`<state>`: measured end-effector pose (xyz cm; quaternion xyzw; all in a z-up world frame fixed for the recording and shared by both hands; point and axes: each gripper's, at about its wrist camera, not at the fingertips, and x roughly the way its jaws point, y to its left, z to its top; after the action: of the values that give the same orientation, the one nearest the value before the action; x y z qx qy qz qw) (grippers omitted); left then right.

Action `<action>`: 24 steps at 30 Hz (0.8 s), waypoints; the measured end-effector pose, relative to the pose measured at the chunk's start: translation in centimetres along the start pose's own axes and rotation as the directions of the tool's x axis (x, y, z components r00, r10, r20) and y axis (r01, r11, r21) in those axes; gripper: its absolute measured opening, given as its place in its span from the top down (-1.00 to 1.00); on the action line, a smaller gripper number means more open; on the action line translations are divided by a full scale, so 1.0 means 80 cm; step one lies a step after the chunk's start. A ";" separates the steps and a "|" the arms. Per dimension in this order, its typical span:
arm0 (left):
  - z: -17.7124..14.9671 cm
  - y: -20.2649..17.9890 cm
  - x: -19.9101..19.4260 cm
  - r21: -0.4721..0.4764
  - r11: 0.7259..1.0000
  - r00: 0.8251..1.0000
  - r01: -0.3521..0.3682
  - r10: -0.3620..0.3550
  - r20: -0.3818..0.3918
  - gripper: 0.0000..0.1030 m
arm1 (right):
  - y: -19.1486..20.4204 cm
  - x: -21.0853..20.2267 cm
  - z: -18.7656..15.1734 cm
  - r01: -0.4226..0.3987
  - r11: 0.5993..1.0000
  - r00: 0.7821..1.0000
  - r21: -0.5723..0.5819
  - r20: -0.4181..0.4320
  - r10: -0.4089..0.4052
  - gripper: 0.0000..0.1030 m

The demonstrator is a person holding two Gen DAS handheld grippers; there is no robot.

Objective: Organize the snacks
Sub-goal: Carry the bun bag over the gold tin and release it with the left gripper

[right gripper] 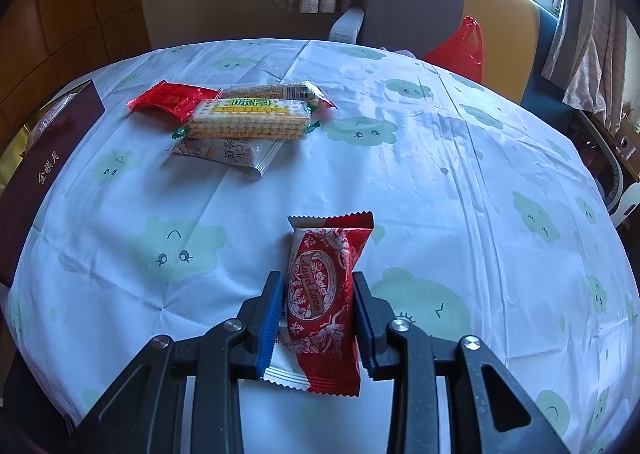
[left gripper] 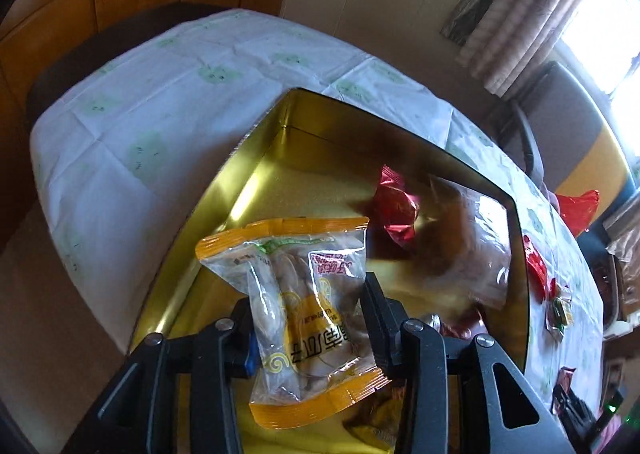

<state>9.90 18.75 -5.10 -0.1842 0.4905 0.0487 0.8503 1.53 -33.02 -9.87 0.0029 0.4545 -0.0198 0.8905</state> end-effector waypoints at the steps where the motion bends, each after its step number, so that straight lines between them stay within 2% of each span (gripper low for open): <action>1: 0.004 -0.003 0.010 0.003 1.000 1.000 0.001 -0.001 -0.013 0.18 | 0.000 0.000 0.000 0.000 1.000 1.000 0.004 0.000 0.000 0.33; 6: 0.023 -0.028 0.059 0.022 0.999 0.997 -0.037 0.038 -0.069 0.17 | 0.000 0.000 0.000 0.005 1.000 1.000 0.009 0.000 -0.005 0.33; 10: 0.035 -0.055 0.078 0.075 0.996 0.997 -0.055 0.059 -0.055 0.13 | 0.001 0.000 0.000 0.007 1.000 1.000 0.007 -0.001 -0.007 0.33; 12: 0.037 -0.063 0.077 0.086 0.995 0.998 -0.045 0.049 -0.045 0.07 | 0.001 0.000 0.000 0.008 1.000 1.000 0.008 0.000 -0.008 0.33; 13: 0.037 -0.066 0.073 0.089 0.995 0.998 -0.046 0.049 -0.033 -0.05 | 0.001 0.000 0.000 0.007 1.000 1.000 0.009 0.001 -0.007 0.33; 15: 0.034 -0.068 0.063 0.098 0.994 0.998 -0.055 0.055 0.002 -0.14 | 0.001 -0.001 -0.001 0.006 1.000 1.000 0.011 0.004 -0.006 0.33; 19: 0.030 -0.073 0.045 0.110 0.987 0.992 -0.116 0.111 0.052 -0.14 | 0.001 -0.001 -0.001 0.007 1.000 1.000 0.013 0.009 -0.007 0.33; 24: 0.011 -0.072 0.009 0.105 0.983 0.980 -0.153 0.138 0.143 -0.20 | 0.002 -0.002 -0.003 0.014 1.000 1.000 0.012 0.016 -0.014 0.33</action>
<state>12.54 13.65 -3.78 -0.0946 0.4458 0.0948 0.8850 1.27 -32.82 -9.87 0.0049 0.4471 -0.0288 0.8940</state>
